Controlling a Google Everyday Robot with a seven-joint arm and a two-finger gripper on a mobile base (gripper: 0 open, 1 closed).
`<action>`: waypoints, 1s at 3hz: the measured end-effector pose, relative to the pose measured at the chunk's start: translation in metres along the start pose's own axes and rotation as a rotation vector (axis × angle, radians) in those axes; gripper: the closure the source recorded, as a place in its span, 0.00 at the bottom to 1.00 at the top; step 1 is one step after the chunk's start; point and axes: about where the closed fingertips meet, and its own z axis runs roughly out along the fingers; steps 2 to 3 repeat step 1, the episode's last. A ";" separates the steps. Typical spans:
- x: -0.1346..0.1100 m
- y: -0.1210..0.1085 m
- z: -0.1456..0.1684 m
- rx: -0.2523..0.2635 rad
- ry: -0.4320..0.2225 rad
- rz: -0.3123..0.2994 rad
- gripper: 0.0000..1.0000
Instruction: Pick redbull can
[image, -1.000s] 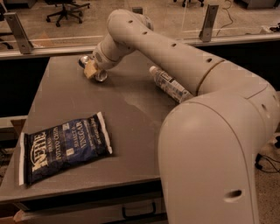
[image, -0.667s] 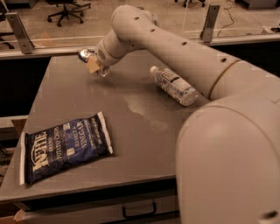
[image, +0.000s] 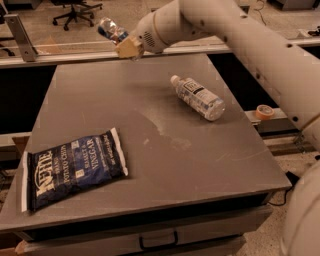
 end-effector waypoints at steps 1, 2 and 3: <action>-0.005 -0.001 -0.019 -0.008 -0.038 -0.095 1.00; -0.005 -0.001 -0.019 -0.008 -0.038 -0.095 1.00; -0.005 -0.001 -0.019 -0.008 -0.038 -0.095 1.00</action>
Offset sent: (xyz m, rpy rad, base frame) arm 0.0000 0.0000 0.0000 0.0000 0.0000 0.0000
